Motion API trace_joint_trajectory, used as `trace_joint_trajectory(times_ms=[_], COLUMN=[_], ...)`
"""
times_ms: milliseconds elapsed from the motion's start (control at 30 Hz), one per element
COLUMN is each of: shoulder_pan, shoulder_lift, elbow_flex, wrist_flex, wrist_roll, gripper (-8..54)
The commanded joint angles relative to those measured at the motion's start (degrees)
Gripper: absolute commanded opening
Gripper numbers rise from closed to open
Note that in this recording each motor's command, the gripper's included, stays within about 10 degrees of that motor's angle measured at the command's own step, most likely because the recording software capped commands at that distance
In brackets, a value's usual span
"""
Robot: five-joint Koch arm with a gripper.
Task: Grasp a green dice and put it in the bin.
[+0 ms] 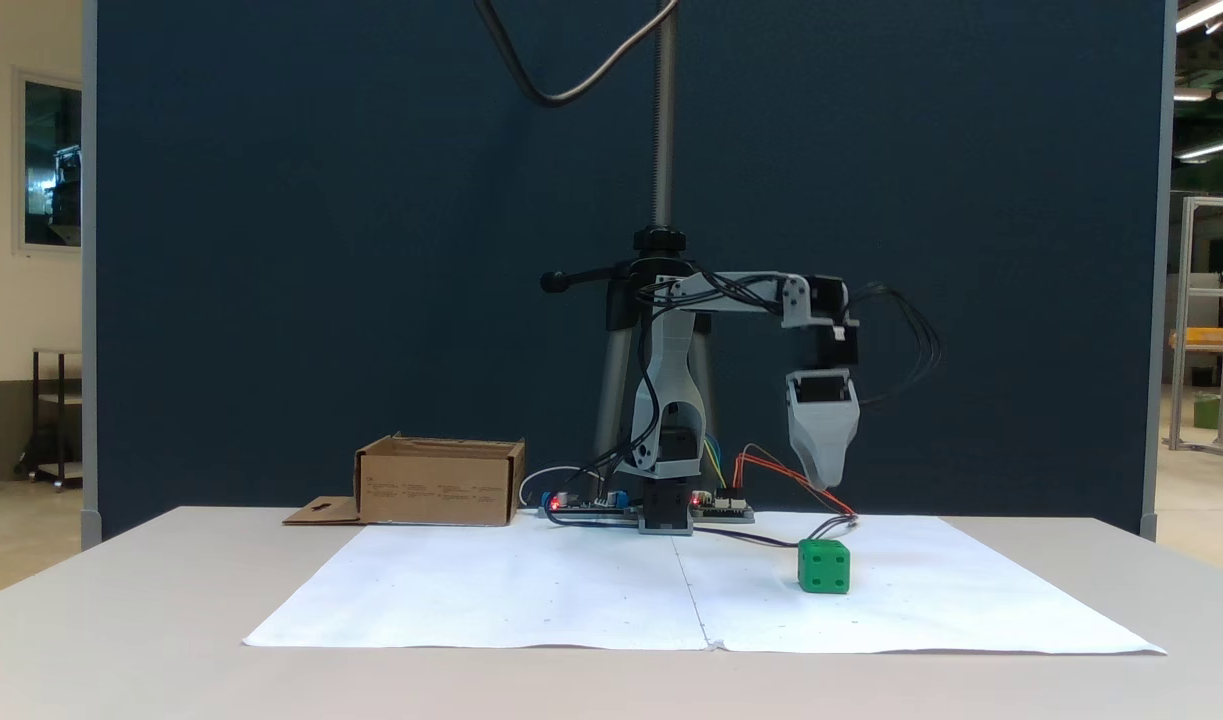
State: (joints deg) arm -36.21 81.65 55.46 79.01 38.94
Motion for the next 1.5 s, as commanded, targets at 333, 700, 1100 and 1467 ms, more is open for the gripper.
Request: trace_joint_trajectory(times_ms=[333, 700, 1100, 1467], shoulder_pan=[0.7, 0.6, -0.1, -1.1], shoulder_lift=[-3.3, -5.5, -6.6, -7.2], elbow_flex=[-2.8, 2.8, 10.5, 14.6], wrist_flex=[-0.4, -5.6, -12.1, -16.6], wrist_roll=[5.0, 4.9, 4.9, 4.9], gripper=[41.7, 42.5, 42.5, 42.2])
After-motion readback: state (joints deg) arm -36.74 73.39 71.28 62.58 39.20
